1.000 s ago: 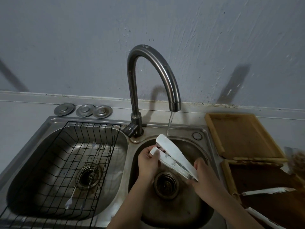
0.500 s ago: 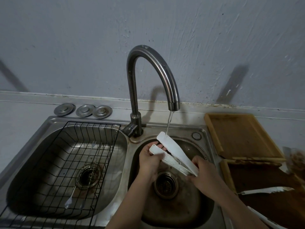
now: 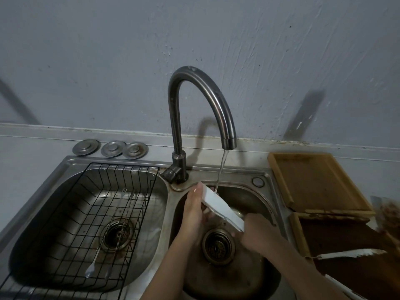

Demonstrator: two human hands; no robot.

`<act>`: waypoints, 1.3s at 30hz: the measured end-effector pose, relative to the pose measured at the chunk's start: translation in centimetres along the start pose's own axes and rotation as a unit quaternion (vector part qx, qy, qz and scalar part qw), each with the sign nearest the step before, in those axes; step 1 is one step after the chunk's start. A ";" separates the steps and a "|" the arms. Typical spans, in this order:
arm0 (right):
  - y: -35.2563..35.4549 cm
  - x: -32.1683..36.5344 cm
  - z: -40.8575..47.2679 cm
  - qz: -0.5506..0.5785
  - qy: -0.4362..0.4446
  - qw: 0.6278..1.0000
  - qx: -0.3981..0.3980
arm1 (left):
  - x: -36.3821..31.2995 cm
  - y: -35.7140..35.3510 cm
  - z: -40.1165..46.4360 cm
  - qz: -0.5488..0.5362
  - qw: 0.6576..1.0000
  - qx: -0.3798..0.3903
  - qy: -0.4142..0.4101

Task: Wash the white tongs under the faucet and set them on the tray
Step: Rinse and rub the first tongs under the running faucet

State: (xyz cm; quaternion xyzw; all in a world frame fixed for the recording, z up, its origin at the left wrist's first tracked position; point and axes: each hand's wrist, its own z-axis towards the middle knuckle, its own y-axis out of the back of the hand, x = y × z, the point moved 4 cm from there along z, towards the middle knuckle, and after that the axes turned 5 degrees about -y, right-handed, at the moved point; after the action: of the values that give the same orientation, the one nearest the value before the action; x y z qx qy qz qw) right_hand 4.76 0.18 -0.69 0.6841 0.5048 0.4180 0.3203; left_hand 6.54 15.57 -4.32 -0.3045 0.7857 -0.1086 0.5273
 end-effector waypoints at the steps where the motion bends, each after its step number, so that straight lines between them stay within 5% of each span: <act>1: -0.1 0.3 0.2 -0.025 0.002 1.000 -0.001 | -0.1 -0.1 -0.1 0.025 0.999 0.000 -0.027; 4: 0.2 1.6 0.1 -0.063 0.040 0.997 -0.010 | -0.5 0.6 -0.2 0.015 0.996 -0.059 -0.068; 7: 2.1 2.8 -0.7 -0.068 0.155 0.977 -0.127 | -0.4 2.4 0.7 -0.086 0.991 -0.102 -0.025; 11: 5.5 2.0 -1.2 0.173 0.232 0.937 -0.196 | 1.0 4.7 1.8 -0.144 0.972 -0.179 0.051; 13: 5.9 1.7 -0.6 0.379 0.216 0.884 -0.164 | 2.2 4.0 1.5 -0.168 0.966 -0.165 0.110; 15: 5.5 2.5 0.1 0.452 0.227 0.849 -0.151 | 3.2 2.5 0.5 -0.195 0.955 -0.150 0.165; 22: 2.9 7.9 1.5 0.479 0.269 0.834 -0.043 | 5.2 -0.8 -2.1 -0.347 0.887 -0.134 0.273; 25: 2.7 8.8 1.8 0.450 0.263 0.849 -0.089 | 5.3 -0.6 -2.4 -0.342 0.885 -0.134 0.286; 30: 3.5 8.6 1.6 0.489 0.248 0.818 -0.172 | 4.3 -1.6 -2.9 -0.344 0.891 -0.101 0.279; 34: 5.1 8.3 1.6 0.585 0.262 0.756 -0.135 | 3.1 -3.2 -3.8 -0.389 0.886 -0.053 0.246; 39: 6.0 7.7 0.8 0.543 0.311 0.762 -0.164 | 1.0 -5.1 -4.9 -0.401 0.880 0.035 0.250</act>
State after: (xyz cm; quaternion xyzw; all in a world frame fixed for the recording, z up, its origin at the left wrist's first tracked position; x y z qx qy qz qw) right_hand 9.09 5.80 6.07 0.6134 0.0444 0.7880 -0.0279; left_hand 3.74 10.25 -0.52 -0.5377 0.6975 -0.4113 0.2349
